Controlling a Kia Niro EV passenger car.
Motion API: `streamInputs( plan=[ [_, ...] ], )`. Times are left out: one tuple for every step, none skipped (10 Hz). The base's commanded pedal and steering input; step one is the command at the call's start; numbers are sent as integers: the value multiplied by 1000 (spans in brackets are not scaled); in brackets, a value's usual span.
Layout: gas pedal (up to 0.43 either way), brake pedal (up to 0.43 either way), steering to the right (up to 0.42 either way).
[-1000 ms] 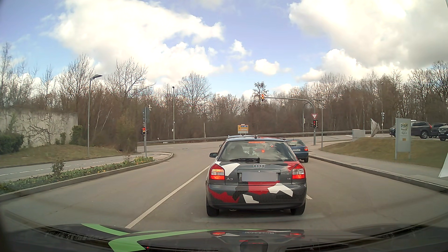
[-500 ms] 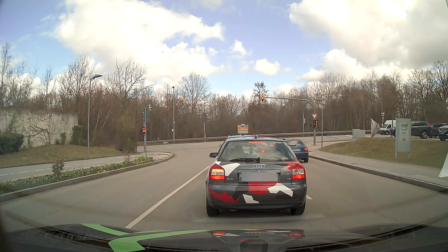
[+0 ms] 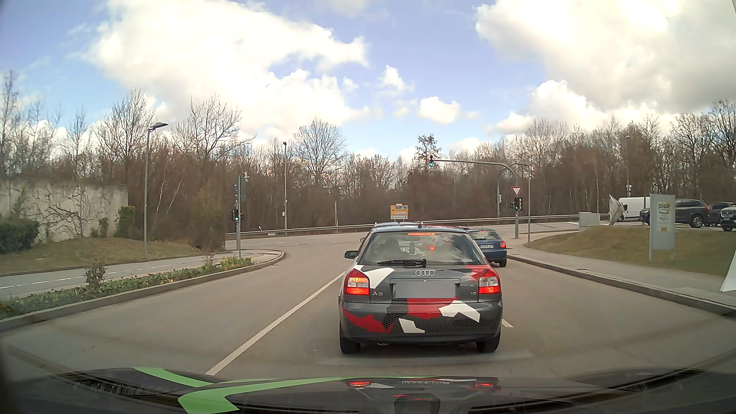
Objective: Follow the waypoints while adhering to traffic rules and regulations
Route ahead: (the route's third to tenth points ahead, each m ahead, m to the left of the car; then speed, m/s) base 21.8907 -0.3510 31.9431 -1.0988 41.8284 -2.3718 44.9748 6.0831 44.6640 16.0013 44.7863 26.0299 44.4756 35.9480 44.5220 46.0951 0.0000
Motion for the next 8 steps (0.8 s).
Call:
streamInputs(
  plan=[
    [0, 317, 19],
    [0, 317, 19],
    [0, 317, 19],
    [0, 317, 19],
    [0, 317, 19],
    [0, 317, 19],
    [0, 317, 19],
    [0, 323, 19]
  ],
)
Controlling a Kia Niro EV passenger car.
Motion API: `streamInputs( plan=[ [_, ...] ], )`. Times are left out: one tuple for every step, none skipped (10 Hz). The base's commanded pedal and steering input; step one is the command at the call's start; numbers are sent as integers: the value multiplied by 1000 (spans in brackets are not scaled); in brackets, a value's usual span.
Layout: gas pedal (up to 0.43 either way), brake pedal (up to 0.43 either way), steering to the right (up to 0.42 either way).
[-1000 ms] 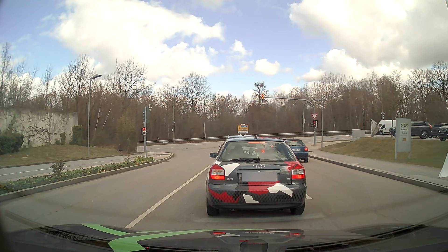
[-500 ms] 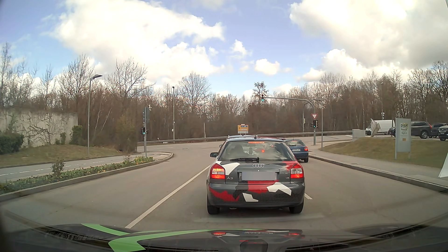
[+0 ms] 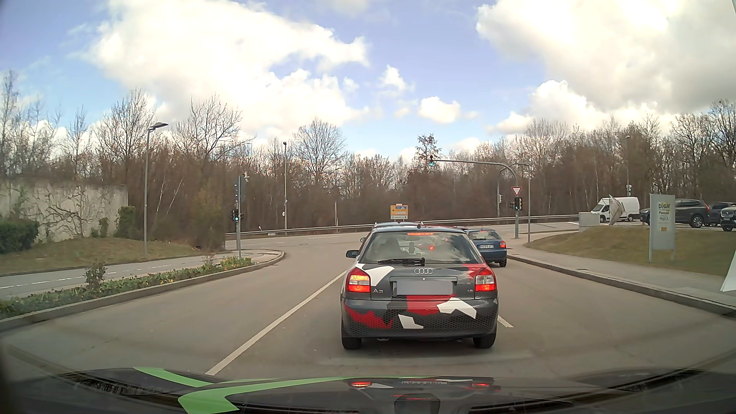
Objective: Follow the waypoints while adhering to traffic rules and regulations
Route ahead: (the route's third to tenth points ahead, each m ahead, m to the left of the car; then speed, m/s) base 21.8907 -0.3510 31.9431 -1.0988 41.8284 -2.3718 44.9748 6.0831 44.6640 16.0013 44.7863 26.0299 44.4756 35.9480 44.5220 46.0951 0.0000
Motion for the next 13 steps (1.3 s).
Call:
streamInputs(
  plan=[
    [0, 323, 18],
    [0, 317, 17],
    [0, 317, 18],
    [0, 317, 18],
    [0, 317, 18],
    [0, 317, 18],
    [0, 317, 18],
    [0, 317, 18],
    [0, 317, 17],
    [0, 317, 17],
    [0, 317, 17],
    [0, 317, 17],
    [0, 317, 17]
  ],
)
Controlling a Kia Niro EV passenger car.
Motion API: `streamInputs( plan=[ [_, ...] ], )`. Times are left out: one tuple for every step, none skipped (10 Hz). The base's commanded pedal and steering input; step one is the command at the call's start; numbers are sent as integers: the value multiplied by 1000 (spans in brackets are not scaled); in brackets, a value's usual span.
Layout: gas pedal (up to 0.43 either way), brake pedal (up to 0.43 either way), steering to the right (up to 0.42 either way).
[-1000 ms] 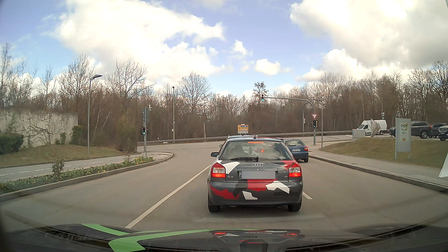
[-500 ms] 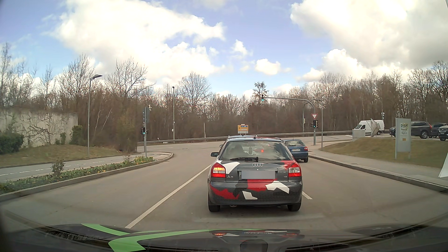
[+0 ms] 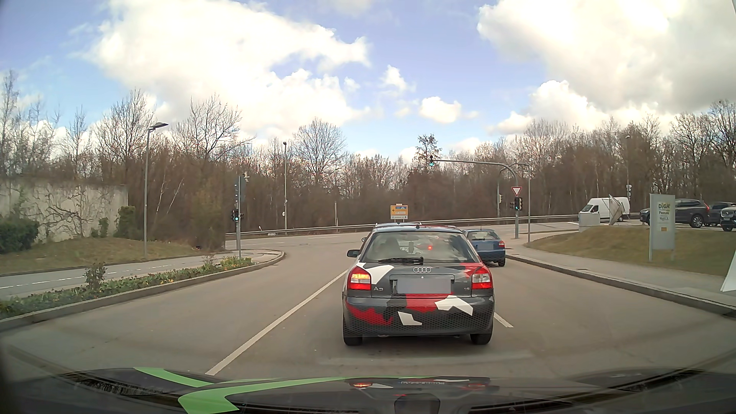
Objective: Follow the waypoints while adhering to traffic rules and regulations
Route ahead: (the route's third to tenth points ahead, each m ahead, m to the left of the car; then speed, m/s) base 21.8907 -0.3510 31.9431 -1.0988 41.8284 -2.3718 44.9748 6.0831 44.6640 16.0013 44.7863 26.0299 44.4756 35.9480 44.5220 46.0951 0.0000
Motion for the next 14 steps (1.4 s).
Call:
streamInputs(
  plan=[
    [0, 317, 17],
    [0, 317, 17],
    [0, 317, 17],
    [0, 317, 19],
    [0, 317, 24],
    [0, 317, 30],
    [0, 317, 30],
    [0, 317, 30],
    [0, 317, 30],
    [0, 299, 30],
    [0, 250, 30],
    [0, 213, 30],
    [0, 134, 30],
    [0, 0, 30]
  ],
)
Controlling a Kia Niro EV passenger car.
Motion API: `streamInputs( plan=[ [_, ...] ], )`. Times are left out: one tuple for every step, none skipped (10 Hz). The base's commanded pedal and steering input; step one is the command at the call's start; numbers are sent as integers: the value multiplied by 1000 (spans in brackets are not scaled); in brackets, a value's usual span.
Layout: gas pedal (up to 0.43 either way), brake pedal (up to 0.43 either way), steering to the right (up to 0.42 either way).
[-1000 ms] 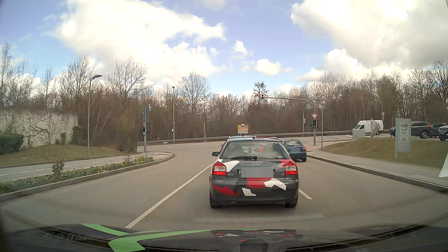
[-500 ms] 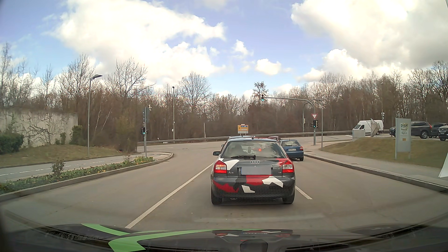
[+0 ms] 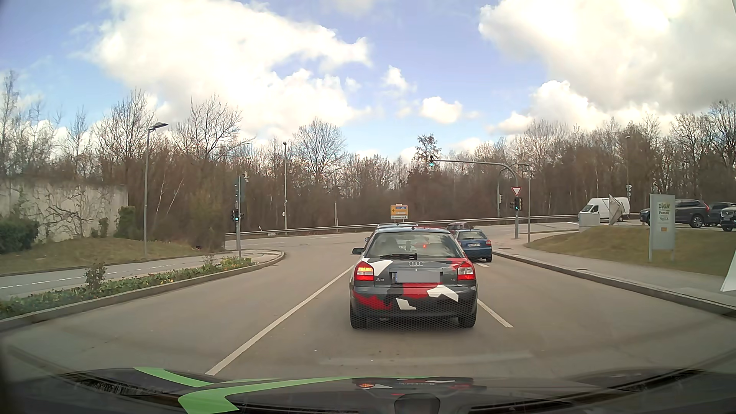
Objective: Follow the waypoints while adhering to traffic rules and regulations
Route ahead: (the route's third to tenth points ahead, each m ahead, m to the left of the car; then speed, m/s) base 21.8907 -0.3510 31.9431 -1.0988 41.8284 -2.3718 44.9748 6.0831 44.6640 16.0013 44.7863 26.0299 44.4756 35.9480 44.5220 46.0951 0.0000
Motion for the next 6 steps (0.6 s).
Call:
streamInputs(
  plan=[
    [0, 0, 30],
    [0, 0, 30],
    [0, 0, 30],
    [67, 0, 30],
    [118, 0, 30],
    [138, 0, 30]
  ],
)
